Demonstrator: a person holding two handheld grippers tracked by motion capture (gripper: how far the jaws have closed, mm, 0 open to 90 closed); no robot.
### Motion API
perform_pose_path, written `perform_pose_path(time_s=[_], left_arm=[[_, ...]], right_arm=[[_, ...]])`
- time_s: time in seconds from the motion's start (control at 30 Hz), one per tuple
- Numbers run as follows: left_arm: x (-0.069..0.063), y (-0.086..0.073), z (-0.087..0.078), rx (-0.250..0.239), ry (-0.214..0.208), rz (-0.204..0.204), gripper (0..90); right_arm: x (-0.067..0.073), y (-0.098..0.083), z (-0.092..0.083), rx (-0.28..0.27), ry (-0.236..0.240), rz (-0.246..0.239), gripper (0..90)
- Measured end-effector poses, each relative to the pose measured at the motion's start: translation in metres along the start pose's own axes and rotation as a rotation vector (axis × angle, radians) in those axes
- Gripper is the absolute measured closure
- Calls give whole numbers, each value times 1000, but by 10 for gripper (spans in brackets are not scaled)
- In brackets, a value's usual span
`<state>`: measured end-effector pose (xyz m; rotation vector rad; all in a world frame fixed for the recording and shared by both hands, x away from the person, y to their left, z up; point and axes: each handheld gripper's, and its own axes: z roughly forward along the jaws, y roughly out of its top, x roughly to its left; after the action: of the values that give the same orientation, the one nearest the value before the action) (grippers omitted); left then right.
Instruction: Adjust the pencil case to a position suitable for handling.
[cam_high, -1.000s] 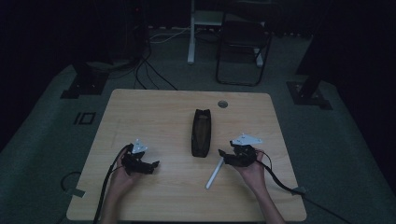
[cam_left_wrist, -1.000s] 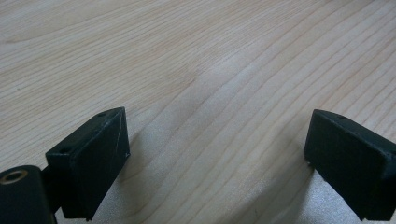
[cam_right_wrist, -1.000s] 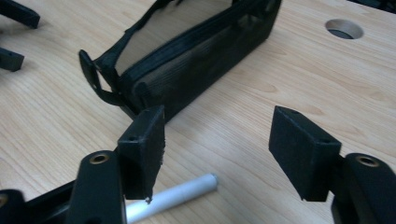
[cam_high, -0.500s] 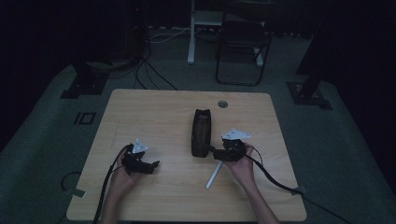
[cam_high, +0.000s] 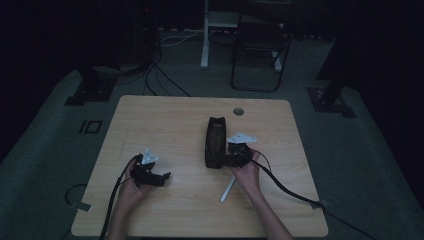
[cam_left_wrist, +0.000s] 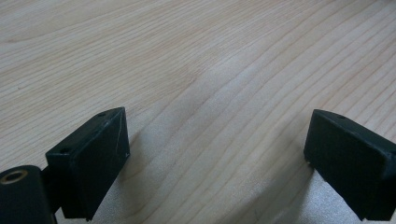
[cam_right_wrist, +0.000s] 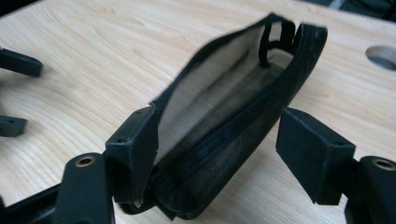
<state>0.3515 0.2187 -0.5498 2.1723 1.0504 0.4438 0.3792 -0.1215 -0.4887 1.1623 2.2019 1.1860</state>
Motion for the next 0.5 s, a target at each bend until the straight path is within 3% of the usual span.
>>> perform_pose_path(time_s=[0.17, 0.33, 0.43, 0.5], left_arm=[[0, 0, 0, 1, 0, 1, 71], [0, 0, 0, 1, 0, 1, 71], [0, 0, 0, 1, 0, 2, 71], [0, 0, 0, 1, 0, 2, 71]], right_arm=[[-4, -3, 4, 54, -38, -32, 330], [-8, 1, -4, 59, -98, -83, 403], [-10, 2, -4, 70, -112, -77, 426], [-9, 1, -3, 68, -94, -61, 419]])
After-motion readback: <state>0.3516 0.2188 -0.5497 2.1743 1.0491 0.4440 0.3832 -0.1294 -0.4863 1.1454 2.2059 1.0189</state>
